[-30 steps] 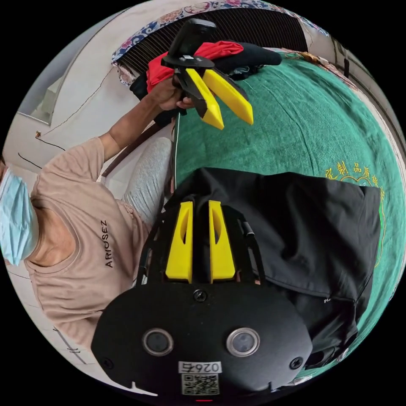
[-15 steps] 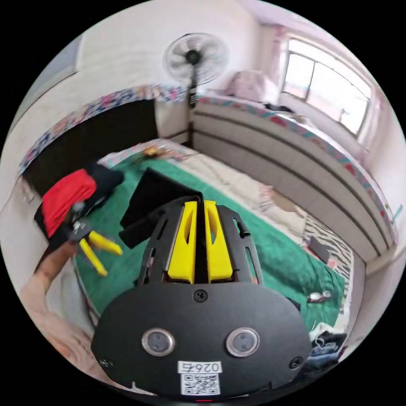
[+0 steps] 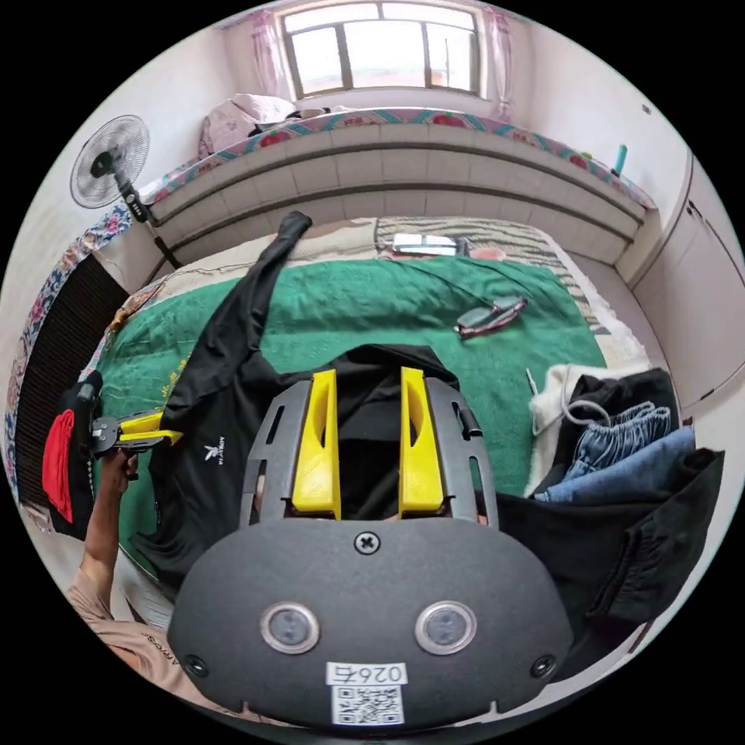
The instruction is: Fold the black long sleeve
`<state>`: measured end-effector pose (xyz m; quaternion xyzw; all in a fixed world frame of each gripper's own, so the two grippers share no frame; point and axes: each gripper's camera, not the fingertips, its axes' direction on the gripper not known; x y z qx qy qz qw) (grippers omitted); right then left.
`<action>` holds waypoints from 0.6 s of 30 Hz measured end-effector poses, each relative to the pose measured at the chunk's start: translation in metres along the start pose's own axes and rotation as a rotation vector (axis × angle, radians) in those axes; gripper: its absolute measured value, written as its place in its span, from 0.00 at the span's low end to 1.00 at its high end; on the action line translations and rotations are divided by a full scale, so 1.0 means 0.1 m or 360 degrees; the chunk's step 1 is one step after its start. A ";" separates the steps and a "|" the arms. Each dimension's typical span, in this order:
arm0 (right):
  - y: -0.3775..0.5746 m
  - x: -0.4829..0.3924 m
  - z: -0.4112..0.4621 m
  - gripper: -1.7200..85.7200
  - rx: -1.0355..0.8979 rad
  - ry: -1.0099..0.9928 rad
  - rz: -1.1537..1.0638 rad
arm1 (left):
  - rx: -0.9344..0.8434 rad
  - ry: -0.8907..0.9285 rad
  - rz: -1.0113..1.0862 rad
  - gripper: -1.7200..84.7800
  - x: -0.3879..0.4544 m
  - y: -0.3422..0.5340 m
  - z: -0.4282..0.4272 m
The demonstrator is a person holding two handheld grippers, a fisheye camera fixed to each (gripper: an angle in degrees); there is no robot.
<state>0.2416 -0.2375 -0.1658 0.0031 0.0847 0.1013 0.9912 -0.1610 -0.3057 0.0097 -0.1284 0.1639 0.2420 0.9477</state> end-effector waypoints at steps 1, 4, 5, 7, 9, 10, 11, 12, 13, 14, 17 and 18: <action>0.01 0.09 0.08 0.13 -0.0039 0.0001 0.0038 | 0.0005 0.0068 -0.0032 0.04 -0.06 0.02 -0.01; 0.06 0.39 0.50 0.14 -0.0277 -0.0092 0.0157 | 0.0066 0.0383 -0.0170 0.02 -0.50 0.21 -0.14; 0.08 0.40 0.63 0.09 -0.0383 -0.0190 0.0156 | 0.0111 0.0492 -0.0248 0.02 -0.73 0.33 -0.24; 0.11 0.26 0.66 0.04 -0.0405 -0.0222 0.0057 | 0.0192 0.0567 -0.0355 0.02 -1.04 0.53 -0.45; 0.18 -0.09 0.46 0.01 -0.0311 -0.0396 -0.0148 | 0.0234 0.0446 -0.0420 0.02 -1.31 0.76 -0.82; 0.21 -0.19 0.37 0.01 -0.0266 -0.0435 -0.0190 | 0.0244 0.0399 -0.0426 0.02 -1.35 0.81 -0.93; 0.26 -0.38 0.18 0.01 -0.0173 -0.0472 -0.0290 | 0.0272 0.0299 -0.0440 0.02 -1.41 0.88 -1.14; 0.30 -0.56 -0.01 0.00 -0.0085 -0.0426 -0.0389 | 0.0312 0.0191 -0.0461 0.02 -1.48 0.93 -1.35; 0.31 -0.64 -0.10 0.00 -0.0031 -0.0379 -0.0425 | 0.0336 0.0138 -0.0474 0.02 -1.51 0.94 -1.45; 0.31 -0.74 -0.24 0.00 0.0083 -0.0269 -0.0475 | 0.0390 0.0058 -0.0504 0.02 -1.58 0.92 -1.60; 0.06 -0.71 -0.16 0.01 0.0218 0.0140 -0.0419 | 0.0444 0.0001 -0.0541 0.04 -1.75 0.75 -1.67; -0.07 -0.58 0.02 0.01 0.0085 0.0187 -0.0276 | 0.0394 0.0007 -0.0592 0.07 -1.80 0.70 -1.62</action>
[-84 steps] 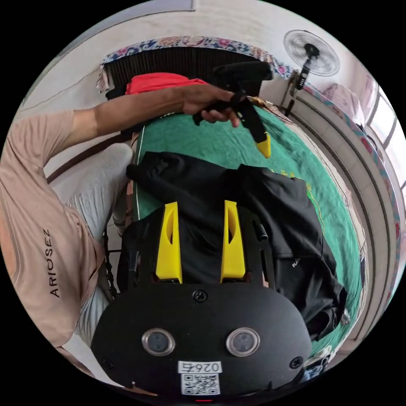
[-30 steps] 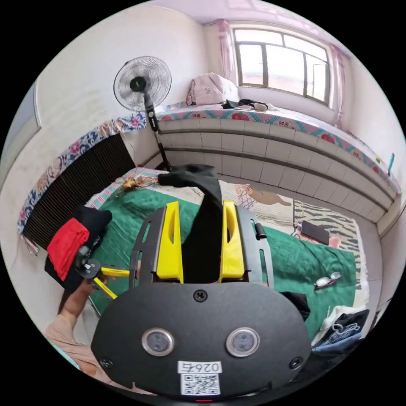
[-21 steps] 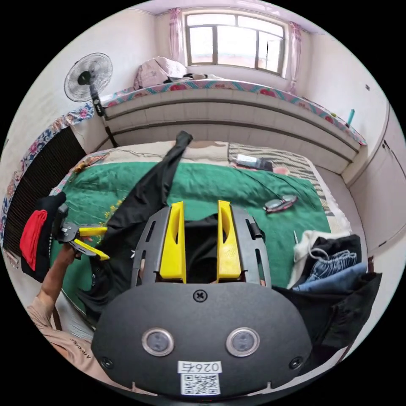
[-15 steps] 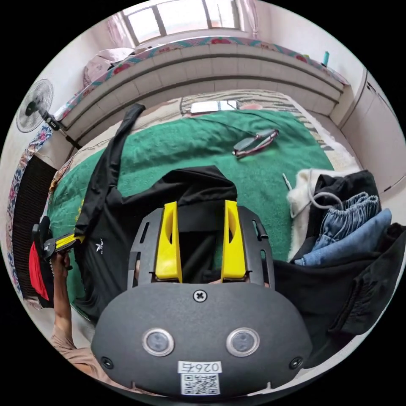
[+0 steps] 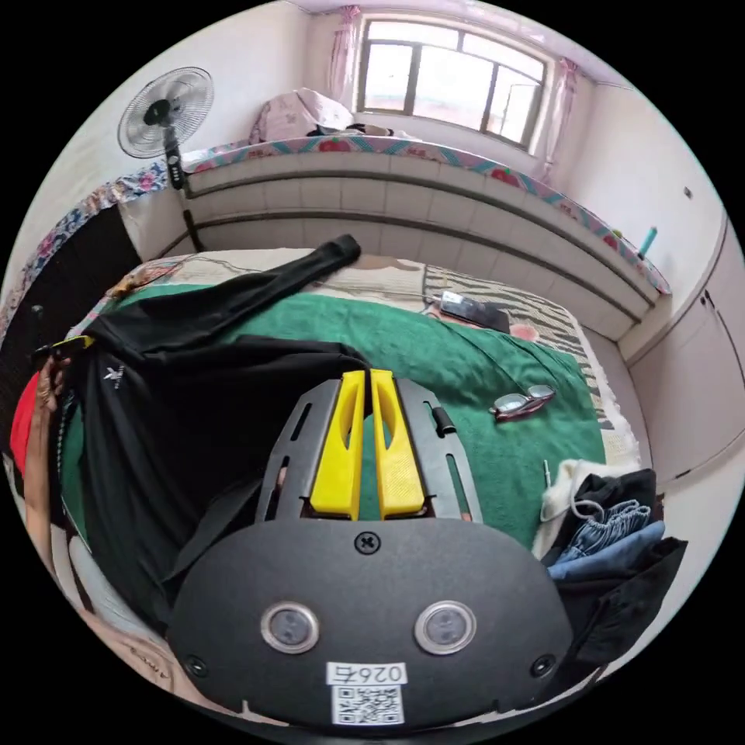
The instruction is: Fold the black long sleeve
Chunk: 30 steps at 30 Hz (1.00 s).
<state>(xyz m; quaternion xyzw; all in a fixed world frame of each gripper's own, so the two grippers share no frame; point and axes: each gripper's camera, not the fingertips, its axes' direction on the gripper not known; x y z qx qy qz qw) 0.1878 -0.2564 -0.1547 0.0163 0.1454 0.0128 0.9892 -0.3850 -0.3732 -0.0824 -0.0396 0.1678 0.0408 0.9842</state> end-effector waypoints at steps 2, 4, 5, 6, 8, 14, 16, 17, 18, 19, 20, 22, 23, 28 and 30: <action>0.04 0.16 0.11 0.03 -0.0105 -0.0083 0.0132 | -0.0062 0.0033 0.0016 0.12 0.03 0.02 0.05; 0.29 0.21 -0.06 0.05 0.0000 -0.0302 0.0139 | -0.0038 0.0043 0.0102 0.15 0.15 0.19 -0.01; 0.53 0.20 -0.24 0.06 0.0068 -0.0430 0.0092 | -0.0015 0.0059 0.0171 0.16 0.26 0.37 -0.10; 0.81 0.15 -0.42 0.07 0.0115 -0.0531 0.0016 | 0.0010 0.0093 0.0222 0.17 0.37 0.59 -0.20; 1.29 0.00 -0.70 0.07 0.0164 -0.0654 -0.0160 | 0.0016 0.0174 0.0297 0.18 0.57 0.99 -0.35; 2.70 -0.91 -1.19 0.10 0.0064 -0.0673 -0.0740 | -0.0185 0.0364 0.0556 0.18 1.55 2.41 -0.54; 2.89 -1.17 -1.13 0.12 0.0038 -0.0577 -0.0824 | -0.0234 0.0293 0.0631 0.19 1.85 2.69 -0.49; 2.96 -1.33 -1.04 0.14 0.0002 -0.0510 -0.0852 | -0.0310 0.0173 0.0692 0.20 2.03 2.81 -0.35; 2.99 -1.49 -0.89 0.15 -0.0065 -0.0459 -0.0882 | -0.0449 0.0035 0.0759 0.21 2.18 2.88 -0.15; 2.99 -1.55 -0.81 0.14 -0.0123 -0.0431 -0.0878 | -0.0534 -0.0031 0.0788 0.21 2.23 2.90 -0.04; 3.01 -1.61 -0.71 0.12 -0.0215 -0.0451 -0.0822 | -0.0657 -0.0120 0.0820 0.21 2.30 2.94 0.15; 3.19 -1.60 -0.84 0.08 -0.0137 -0.0760 -0.0700 | -0.0694 -0.0097 0.0808 0.18 2.32 3.00 0.25; 3.39 -1.59 -0.95 0.08 -0.0108 -0.0910 -0.0672 | -0.0666 -0.0032 0.0799 0.18 2.32 3.04 0.22; 4.38 -1.65 -0.89 0.10 -0.0296 -0.0888 -0.0493 | -0.0623 0.0008 0.0816 0.21 2.32 3.20 0.21; 4.77 -1.74 -0.68 0.14 -0.0479 -0.0936 -0.0348 | -0.0609 -0.0138 0.0862 0.17 2.38 3.22 0.22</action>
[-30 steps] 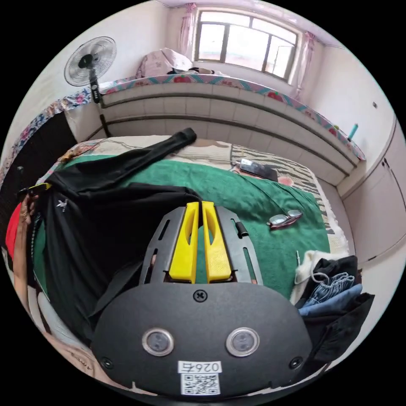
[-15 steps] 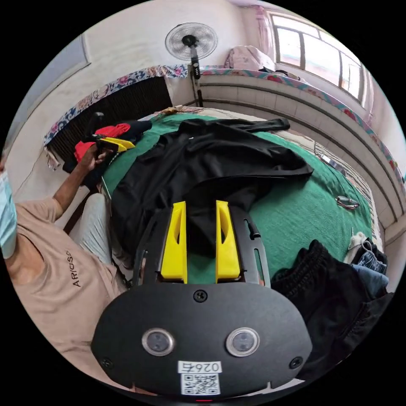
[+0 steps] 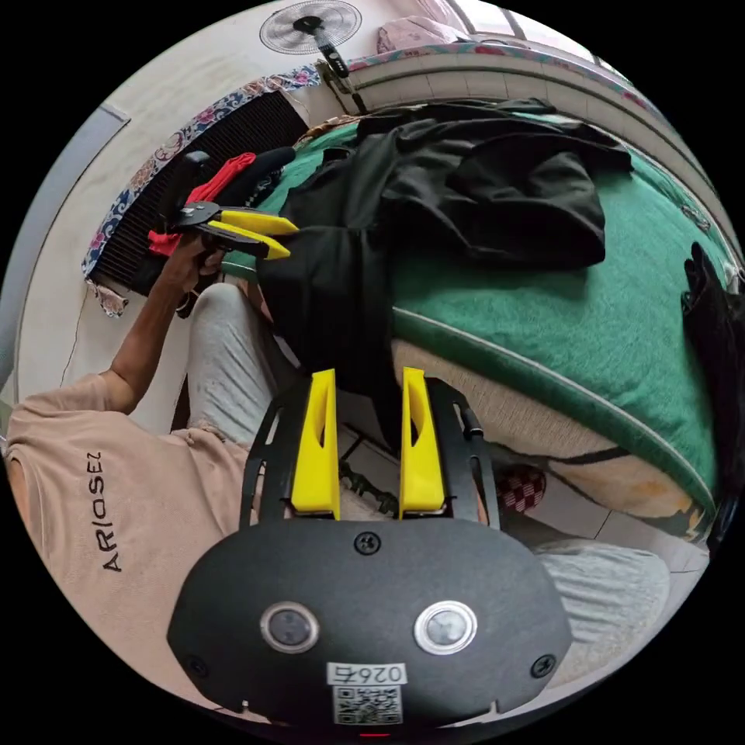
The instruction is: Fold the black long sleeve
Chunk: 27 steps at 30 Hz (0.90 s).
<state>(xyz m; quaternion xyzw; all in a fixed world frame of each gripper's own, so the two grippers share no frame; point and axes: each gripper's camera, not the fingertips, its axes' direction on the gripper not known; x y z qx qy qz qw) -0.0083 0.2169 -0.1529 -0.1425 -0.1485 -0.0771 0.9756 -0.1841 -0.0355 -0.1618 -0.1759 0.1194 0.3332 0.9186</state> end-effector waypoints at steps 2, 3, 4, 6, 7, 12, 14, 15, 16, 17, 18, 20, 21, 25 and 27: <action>0.13 -0.02 0.21 0.18 -0.0067 -0.0039 0.0095 | -0.0011 -0.0051 0.0025 0.14 0.02 -0.01 0.02; 0.15 -0.02 0.33 0.21 -0.0102 -0.0004 0.0140 | -0.0016 -0.0035 0.0022 0.13 0.02 -0.02 0.03; 0.14 -0.02 0.39 0.22 -0.0115 0.0025 0.0159 | -0.0021 -0.0037 0.0022 0.13 0.02 -0.02 0.04; 0.03 0.01 0.65 0.20 -0.0174 0.0116 0.0189 | -0.0040 -0.0047 0.0047 0.12 0.04 -0.03 0.04; 0.01 0.03 0.74 0.14 -0.0218 0.0118 0.0198 | -0.0044 -0.0050 0.0040 0.12 0.04 -0.03 0.04; 0.22 -0.05 0.39 0.00 -0.0245 -0.0020 0.0160 | -0.0061 0.0000 -0.0073 0.03 -0.12 0.07 -0.14; 0.28 -0.23 -0.14 0.00 -0.0015 0.0193 0.0090 | -0.0062 -0.0007 -0.0079 0.03 -0.13 0.07 -0.19; 0.27 -0.36 -0.51 0.00 0.0175 0.0309 0.0043 | -0.0053 -0.0003 -0.0085 0.02 -0.14 0.04 -0.23; 0.25 -0.43 -0.69 0.00 0.0284 0.0373 0.0014 | -0.0045 -0.0003 -0.0088 0.02 -0.15 0.03 -0.25; 0.19 -0.59 -1.04 0.00 0.0519 0.0509 -0.0045 | -0.0015 0.0002 -0.0097 0.02 -0.18 0.01 -0.29; 0.10 -0.75 -1.29 0.00 0.0762 0.0692 -0.0133 | 0.0013 -0.0005 -0.0140 0.02 -0.23 -0.01 -0.32; -0.19 -0.80 -1.37 0.00 0.0969 0.1168 -0.0116 | -0.0066 -0.0064 -0.0187 0.02 -0.32 -0.04 -0.28; -0.49 -0.69 -1.28 0.00 0.0897 0.1509 0.0040 | -0.0113 -0.0049 -0.0190 0.02 -0.38 -0.03 -0.23; -0.79 -0.42 -1.17 0.00 0.0592 0.1354 0.0030 | -0.0085 0.0085 -0.0144 0.02 -0.52 0.06 -0.21; -0.66 -0.36 -1.16 0.00 0.0625 0.1194 0.0046 | -0.0012 0.0176 -0.0105 0.02 -0.61 0.14 -0.25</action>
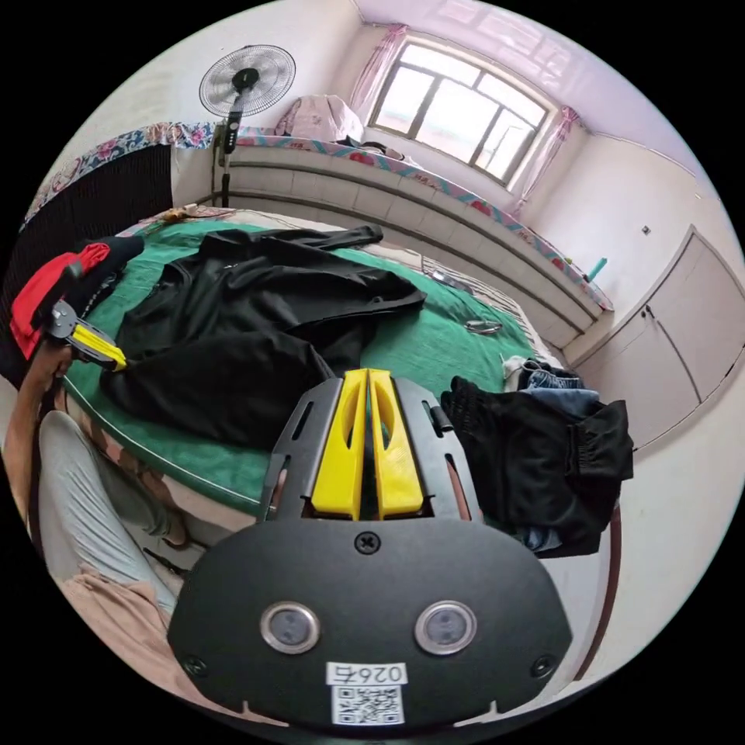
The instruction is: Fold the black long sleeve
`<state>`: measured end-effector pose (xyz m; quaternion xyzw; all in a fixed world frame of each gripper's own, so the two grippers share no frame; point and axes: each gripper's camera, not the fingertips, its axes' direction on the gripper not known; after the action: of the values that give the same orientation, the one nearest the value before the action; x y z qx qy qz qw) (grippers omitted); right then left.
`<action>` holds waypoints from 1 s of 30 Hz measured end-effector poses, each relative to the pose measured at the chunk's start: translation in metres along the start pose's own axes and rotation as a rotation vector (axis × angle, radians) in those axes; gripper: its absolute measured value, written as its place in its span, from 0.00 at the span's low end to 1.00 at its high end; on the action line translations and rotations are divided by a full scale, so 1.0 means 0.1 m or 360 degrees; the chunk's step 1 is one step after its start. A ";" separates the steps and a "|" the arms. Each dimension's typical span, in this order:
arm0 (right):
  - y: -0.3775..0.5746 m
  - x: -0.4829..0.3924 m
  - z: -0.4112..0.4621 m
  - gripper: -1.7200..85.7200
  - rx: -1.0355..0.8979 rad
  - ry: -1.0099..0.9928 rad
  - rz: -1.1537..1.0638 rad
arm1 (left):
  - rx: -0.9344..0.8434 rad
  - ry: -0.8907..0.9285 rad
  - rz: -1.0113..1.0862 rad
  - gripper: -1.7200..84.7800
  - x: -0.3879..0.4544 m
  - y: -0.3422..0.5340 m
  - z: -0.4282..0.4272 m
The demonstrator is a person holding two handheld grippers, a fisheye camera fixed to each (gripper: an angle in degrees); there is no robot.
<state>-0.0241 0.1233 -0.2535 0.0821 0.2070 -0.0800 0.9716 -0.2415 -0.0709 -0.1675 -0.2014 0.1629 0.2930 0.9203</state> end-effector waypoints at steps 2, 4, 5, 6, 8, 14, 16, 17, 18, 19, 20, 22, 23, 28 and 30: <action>0.08 -0.02 0.14 0.01 -0.0048 0.0070 -0.0026 | -0.0020 0.0065 0.0020 0.02 -0.08 0.03 0.02; 0.13 -0.07 0.44 0.01 -0.0214 0.0211 -0.0132 | -0.0039 0.0152 0.0024 0.02 -0.16 0.07 0.06; 0.18 -0.08 0.69 0.01 -0.0398 0.0273 -0.0231 | -0.0011 0.0212 0.0042 0.02 -0.19 0.12 0.02; 0.23 -0.03 0.83 0.01 -0.0484 0.0309 -0.0250 | 0.0053 0.0235 0.0052 0.02 -0.22 0.21 -0.07; 0.24 0.12 0.73 0.01 -0.0344 0.0176 -0.0160 | 0.0259 0.0300 0.0051 0.02 -0.26 0.36 -0.29; -0.38 0.58 0.78 0.06 -0.0032 -0.0433 0.0031 | 0.0724 0.0152 -0.0080 0.13 -0.30 0.43 -0.78; -0.63 0.60 1.14 0.11 -0.0158 -0.0459 0.0042 | 0.0584 0.0044 -0.0070 0.25 -0.21 0.16 -0.58; -0.76 0.60 1.46 0.13 -0.0304 -0.0545 0.0049 | 0.0371 -0.0004 -0.0021 0.27 -0.15 -0.06 -0.34; -0.84 0.56 1.81 0.07 -0.0544 -0.0738 0.0006 | 0.0043 0.0032 0.0075 0.22 -0.09 -0.28 -0.01; -0.86 0.53 1.98 0.04 -0.0687 -0.0836 -0.0022 | -0.0118 0.0076 0.0108 0.16 -0.05 -0.35 0.16; -0.84 0.52 2.14 0.02 -0.0827 -0.0911 -0.0037 | -0.0120 0.0026 0.0132 0.08 0.01 -0.38 0.20; -0.76 0.64 1.92 0.01 -0.0727 -0.0906 -0.0122 | -0.0110 0.0006 0.0281 0.03 0.14 -0.26 0.02; -0.66 0.71 1.70 0.01 -0.0678 -0.0845 -0.0218 | -0.0110 0.0039 0.0354 0.02 0.21 -0.14 -0.05; -0.24 1.04 1.38 0.00 -0.0796 -0.1080 -0.0304 | -0.0229 0.0208 0.0437 0.02 0.19 0.08 -0.07; -0.27 1.28 1.30 0.01 -0.0711 -0.0585 -0.0126 | -0.0121 0.0176 0.0432 0.02 0.11 0.11 -0.24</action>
<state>0.1372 0.0565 -0.1927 -0.1580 0.0430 -0.0839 0.9829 -0.2439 -0.0691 -0.1962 -0.2282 0.2278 0.4092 0.8536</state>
